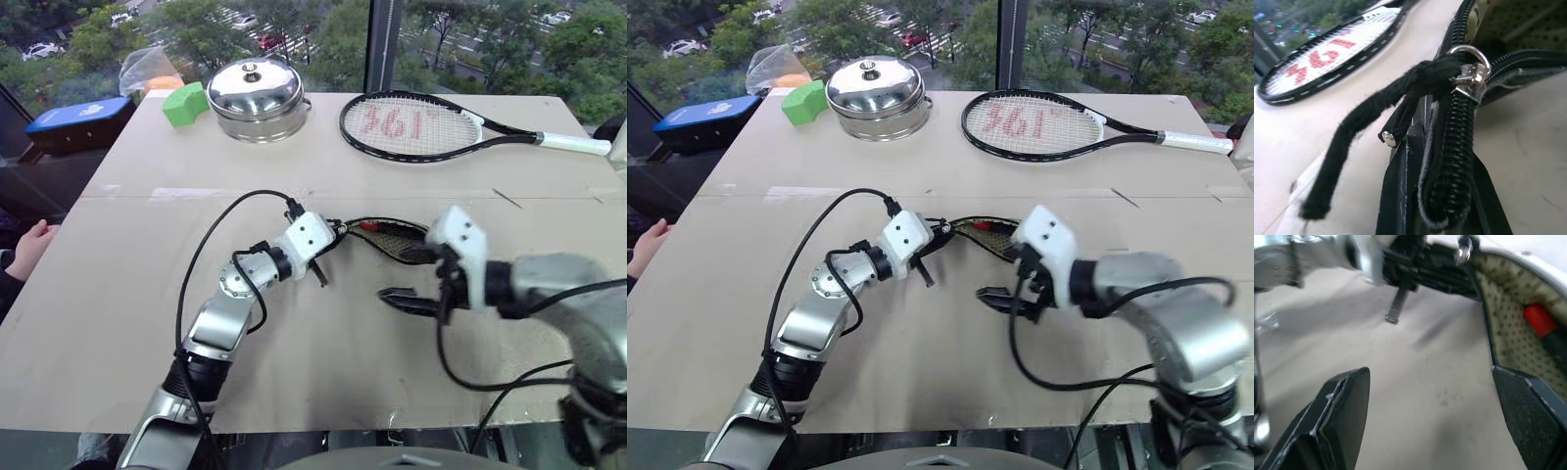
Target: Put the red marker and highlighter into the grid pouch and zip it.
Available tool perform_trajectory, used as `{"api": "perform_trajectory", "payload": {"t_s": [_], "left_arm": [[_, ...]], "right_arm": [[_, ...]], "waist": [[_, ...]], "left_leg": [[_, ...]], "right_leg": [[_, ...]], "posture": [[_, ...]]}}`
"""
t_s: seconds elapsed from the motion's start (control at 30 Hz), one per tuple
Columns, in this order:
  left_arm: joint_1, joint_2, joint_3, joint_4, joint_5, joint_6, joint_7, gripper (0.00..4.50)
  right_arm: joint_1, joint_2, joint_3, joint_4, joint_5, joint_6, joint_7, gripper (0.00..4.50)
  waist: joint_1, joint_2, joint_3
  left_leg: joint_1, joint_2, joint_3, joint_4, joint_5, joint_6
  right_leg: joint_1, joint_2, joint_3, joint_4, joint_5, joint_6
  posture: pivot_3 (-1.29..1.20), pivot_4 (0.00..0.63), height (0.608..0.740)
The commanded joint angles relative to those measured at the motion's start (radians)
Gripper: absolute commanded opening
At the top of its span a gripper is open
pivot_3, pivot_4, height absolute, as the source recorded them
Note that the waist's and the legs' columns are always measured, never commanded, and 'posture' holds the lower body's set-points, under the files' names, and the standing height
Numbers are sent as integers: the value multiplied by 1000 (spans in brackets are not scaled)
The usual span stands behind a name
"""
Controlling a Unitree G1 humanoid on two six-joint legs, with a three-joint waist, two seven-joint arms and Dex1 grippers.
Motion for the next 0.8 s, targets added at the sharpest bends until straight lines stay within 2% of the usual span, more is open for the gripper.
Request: {"api": "perform_trajectory", "payload": {"t_s": [0.03, 0.13, 0.3, 0.47, 0.57, 0.63, 0.7, 0.8], "left_arm": [[-21, 12, 19, -15, -43, -13, -36, 0], [-17, 29, 21, -27, -73, 12, -72, 0], [-12, 53, 29, -33, -94, 21, -95, 0], [-15, 65, 26, -38, -92, 17, -105, 0], [-12, 70, 24, -45, -87, 9, -108, 0], [-8, 72, 20, -51, -83, 5, -109, 0], [-5, 72, 19, -58, -81, 4, -109, 0], [1, 74, 15, -66, -76, -1, -109, 0]], "right_arm": [[-12, -14, 91, 17, -110, -251, -114, 4003], [-50, -56, 199, 47, -213, -473, -134, 4003], [-106, -115, 303, 145, -322, -676, -105, 4003], [-171, -101, 344, 261, -348, -762, -56, 4003], [-205, -58, 339, 316, -323, -755, -33, 4003], [-219, -32, 336, 338, -308, -749, -17, 3503], [-230, -19, 342, 354, -311, -759, -1, 2666], [-259, 4, 357, 393, -315, -784, 20, 2666]], "waist": [[2, 0, 0], [0, -1, 0], [0, -2, -1], [0, -2, -1], [0, -2, -1], [0, -2, -1], [2, -2, -1], [-1, -2, -1]], "left_leg": [[0, 0, 0, 1, 1, -2], [0, -1, 0, 1, 2, -4], [1, 1, 0, 0, 4, -6], [2, 2, 2, 0, 4, -6], [2, 2, 2, 0, 4, -6], [2, 2, 2, 0, 4, -6], [2, 2, 2, 0, 4, -6], [2, 2, 3, 1, 3, -6]], "right_leg": [[0, 0, 0, 1, 0, 0], [0, 1, 1, 1, 0, 1], [0, 3, 1, 1, -1, 1], [0, 3, 2, 1, -1, 1], [0, 4, 2, 1, -1, 1], [0, 4, 2, 1, -1, 1], [0, 4, 2, 0, 0, 1], [0, 4, 3, 0, 0, 1]], "posture": [[0, 150, 740], [0, 150, 740], [0, 150, 740], [0, 150, 740], [0, 150, 740], [0, 150, 740], [0, 150, 740], [0, 150, 740]]}}
